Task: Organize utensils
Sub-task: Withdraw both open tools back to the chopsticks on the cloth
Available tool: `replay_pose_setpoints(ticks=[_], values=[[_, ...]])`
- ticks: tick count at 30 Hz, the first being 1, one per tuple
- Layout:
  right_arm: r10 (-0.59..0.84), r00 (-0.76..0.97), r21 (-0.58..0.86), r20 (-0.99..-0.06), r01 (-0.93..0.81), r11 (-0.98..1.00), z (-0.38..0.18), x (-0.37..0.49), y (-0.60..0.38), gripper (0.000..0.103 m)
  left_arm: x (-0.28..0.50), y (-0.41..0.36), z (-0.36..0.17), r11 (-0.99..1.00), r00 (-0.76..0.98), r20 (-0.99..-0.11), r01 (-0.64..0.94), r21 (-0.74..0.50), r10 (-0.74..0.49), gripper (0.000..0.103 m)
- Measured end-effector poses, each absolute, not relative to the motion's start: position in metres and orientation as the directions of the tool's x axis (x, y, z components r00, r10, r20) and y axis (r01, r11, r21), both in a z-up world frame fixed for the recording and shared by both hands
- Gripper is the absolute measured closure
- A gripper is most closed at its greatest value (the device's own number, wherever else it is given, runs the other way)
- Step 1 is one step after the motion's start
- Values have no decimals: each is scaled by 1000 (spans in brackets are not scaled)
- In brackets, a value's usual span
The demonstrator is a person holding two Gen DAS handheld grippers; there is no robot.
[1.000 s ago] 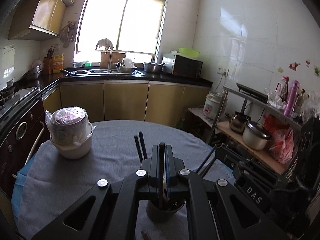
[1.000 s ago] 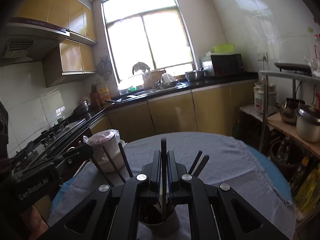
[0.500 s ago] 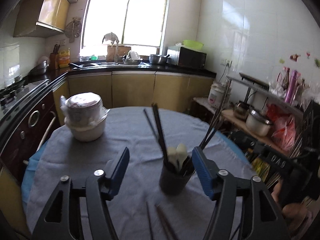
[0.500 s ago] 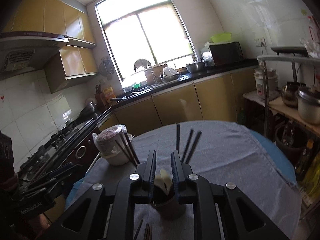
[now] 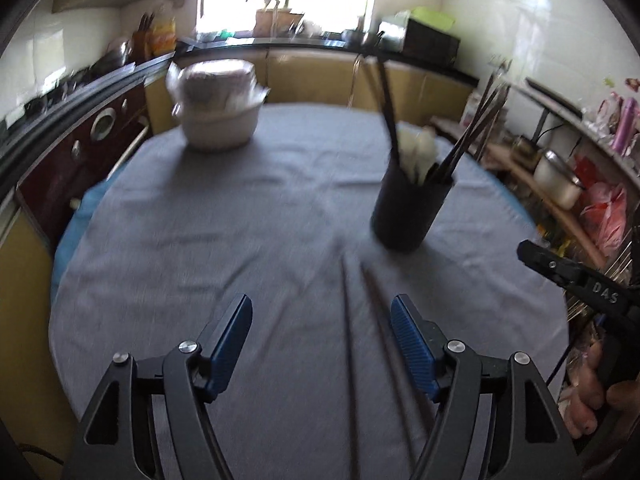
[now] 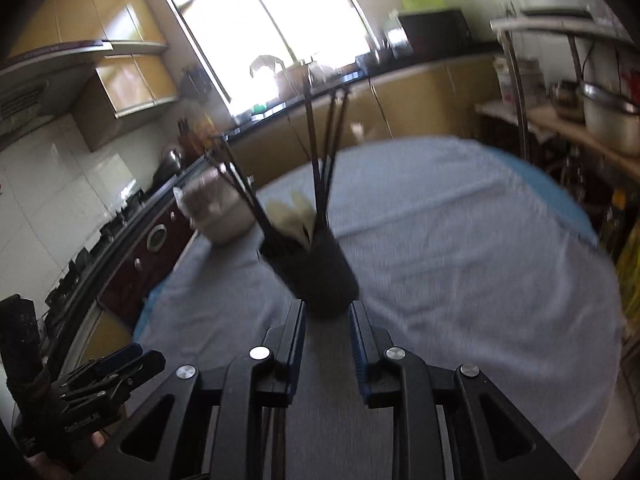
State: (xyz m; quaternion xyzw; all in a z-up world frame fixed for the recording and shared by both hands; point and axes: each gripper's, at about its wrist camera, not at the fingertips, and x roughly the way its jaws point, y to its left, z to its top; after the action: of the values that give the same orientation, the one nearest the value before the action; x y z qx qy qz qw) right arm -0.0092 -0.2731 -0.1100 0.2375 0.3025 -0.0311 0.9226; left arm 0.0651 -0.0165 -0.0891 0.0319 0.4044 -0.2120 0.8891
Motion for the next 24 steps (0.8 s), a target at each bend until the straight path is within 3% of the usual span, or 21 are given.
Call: replay_pose_setpoints(ticks=[5, 14, 24], values=[[139, 764, 430, -631, 195, 882, -141, -16, -263, 79, 54, -2, -119, 924, 527, -791, 362, -121, -310, 30], [242, 685, 430, -687, 116, 895, -163, -18, -226, 79, 31, 0, -137, 918, 491, -821, 384, -97, -291, 30], [203, 621, 322, -757, 84, 943, -175, -13, -192, 79, 22, -6, -152, 908, 455, -847, 413, -73, -275, 30]])
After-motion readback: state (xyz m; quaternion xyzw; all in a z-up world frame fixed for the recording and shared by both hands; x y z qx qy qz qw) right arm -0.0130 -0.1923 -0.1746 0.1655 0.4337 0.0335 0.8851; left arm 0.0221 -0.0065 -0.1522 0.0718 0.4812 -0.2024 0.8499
